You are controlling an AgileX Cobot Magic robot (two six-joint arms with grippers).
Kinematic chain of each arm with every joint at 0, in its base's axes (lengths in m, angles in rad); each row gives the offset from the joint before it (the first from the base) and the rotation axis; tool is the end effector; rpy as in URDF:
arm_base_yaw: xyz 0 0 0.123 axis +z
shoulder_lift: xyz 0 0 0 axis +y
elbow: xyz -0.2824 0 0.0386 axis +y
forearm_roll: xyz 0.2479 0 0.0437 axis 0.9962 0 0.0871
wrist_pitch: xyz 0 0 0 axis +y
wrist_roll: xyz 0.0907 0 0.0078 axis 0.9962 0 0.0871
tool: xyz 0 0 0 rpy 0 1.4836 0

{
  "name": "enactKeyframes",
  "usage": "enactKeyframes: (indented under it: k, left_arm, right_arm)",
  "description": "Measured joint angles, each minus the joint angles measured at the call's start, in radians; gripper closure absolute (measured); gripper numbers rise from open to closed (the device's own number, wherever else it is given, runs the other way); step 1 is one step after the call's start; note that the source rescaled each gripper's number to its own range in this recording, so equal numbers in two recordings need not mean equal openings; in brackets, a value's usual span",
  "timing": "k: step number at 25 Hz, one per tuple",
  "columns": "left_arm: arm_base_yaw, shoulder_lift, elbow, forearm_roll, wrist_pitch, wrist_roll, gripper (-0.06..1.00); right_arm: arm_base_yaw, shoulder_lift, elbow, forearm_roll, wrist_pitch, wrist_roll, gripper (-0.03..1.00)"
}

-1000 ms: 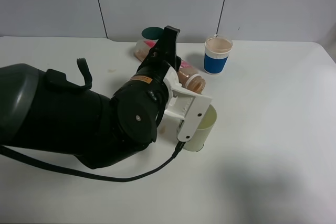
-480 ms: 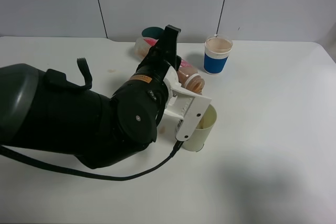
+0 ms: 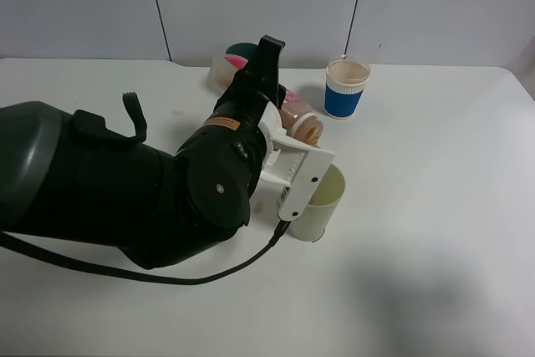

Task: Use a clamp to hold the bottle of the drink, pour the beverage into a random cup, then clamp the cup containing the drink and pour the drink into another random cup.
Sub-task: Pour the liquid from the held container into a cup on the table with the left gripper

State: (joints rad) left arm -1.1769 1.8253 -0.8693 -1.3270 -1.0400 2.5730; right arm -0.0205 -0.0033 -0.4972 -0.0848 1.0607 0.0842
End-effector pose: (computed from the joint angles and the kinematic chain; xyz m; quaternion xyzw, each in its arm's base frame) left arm 0.1975 -0.2768 0.1862 0.6659 0.4273 0.4667 0.3951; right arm -0.0053 -0.0066 0.2766 0.0462 0.8511 -0.0257 0.5224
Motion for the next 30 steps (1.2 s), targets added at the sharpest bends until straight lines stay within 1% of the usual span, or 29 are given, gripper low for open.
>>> enactKeyframes:
  k: [19, 30]
  left_arm:
    - [0.0, 0.0, 0.0, 0.0, -0.053, 0.0, 0.93]
    - [0.0, 0.0, 0.0, 0.005, -0.06, 0.0, 0.93]
  right_arm:
    - [0.0, 0.0, 0.0, -0.001, 0.0, 0.0, -0.03]
    - [0.0, 0.0, 0.0, -0.001, 0.0, 0.0, -0.03]
